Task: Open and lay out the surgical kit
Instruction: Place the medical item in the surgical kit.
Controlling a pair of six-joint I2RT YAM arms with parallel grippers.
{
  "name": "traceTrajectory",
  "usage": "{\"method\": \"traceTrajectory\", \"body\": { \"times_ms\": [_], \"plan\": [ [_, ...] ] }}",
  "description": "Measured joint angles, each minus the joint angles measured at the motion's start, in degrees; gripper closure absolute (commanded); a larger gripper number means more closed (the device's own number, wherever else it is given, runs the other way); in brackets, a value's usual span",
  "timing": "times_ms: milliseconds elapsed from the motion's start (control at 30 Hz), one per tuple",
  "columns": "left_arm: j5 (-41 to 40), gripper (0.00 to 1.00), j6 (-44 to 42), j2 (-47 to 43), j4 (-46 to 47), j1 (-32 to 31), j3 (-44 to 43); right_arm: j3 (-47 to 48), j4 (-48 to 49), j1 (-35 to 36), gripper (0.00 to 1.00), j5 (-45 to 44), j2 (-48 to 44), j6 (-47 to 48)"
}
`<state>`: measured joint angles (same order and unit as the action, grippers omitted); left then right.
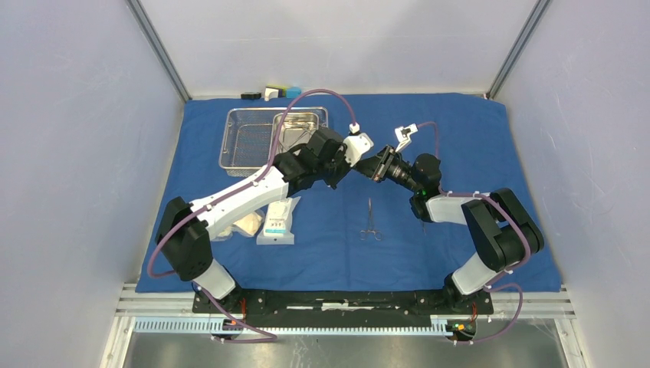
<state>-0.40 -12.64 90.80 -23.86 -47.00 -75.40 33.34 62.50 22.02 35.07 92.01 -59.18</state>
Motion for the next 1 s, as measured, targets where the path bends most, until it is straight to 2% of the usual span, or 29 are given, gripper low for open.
{"method": "traceTrajectory", "body": {
  "times_ms": [67, 133, 167, 300, 500, 567, 633, 767, 867, 1000],
  "plan": [
    [-0.07, 0.98, -0.02, 0.0, 0.0, 0.0, 0.0, 0.0, 0.0, 0.0, 0.88, 0.0, 0.0, 0.09],
    [-0.04, 0.93, -0.04, 0.0, -0.07, 0.0, 0.0, 0.0, 0.0, 0.0, 0.95, -0.02, 0.0, 0.31],
    [-0.04, 0.88, -0.11, 0.0, -0.11, 0.0, 0.0, 0.0, -0.02, 0.0, 0.99, -0.04, 0.0, 0.5],
    [0.57, 0.67, -0.59, 0.0, -0.28, 0.0, 0.0, 0.0, -0.2, -0.09, 1.0, -0.13, 0.0, 1.68],
    [2.67, 0.28, -2.71, -0.04, -1.25, 0.02, 0.0, 0.0, -0.98, -1.51, 1.0, 0.85, 0.0, 6.67],
    [4.83, 0.14, -3.28, -0.11, -2.49, 0.72, -0.22, 0.0, -0.94, -2.51, 1.0, 1.9, 0.0, 8.81],
    [8.68, 0.06, -3.48, -0.24, -3.87, 2.14, -0.66, 0.0, -0.57, -3.63, 1.0, 3.85, -0.02, 10.67],
    [19.56, 0.02, -3.37, -1.42, -5.11, 8.2, -1.2, -0.09, 2.4, -5.29, 1.0, 9.42, -0.07, 12.26],
    [28.17, 0.02, -3.37, -2.34, -5.51, 12.83, -1.27, -0.09, 7.23, -5.57, 1.0, 14.97, -0.11, 11.63],
    [38.25, 0.05, -3.26, -2.67, -4.94, 15.06, -0.74, -0.09, 14.8, -5.57, 1.0, 20.68, -0.57, 8.96]
  ]
}}
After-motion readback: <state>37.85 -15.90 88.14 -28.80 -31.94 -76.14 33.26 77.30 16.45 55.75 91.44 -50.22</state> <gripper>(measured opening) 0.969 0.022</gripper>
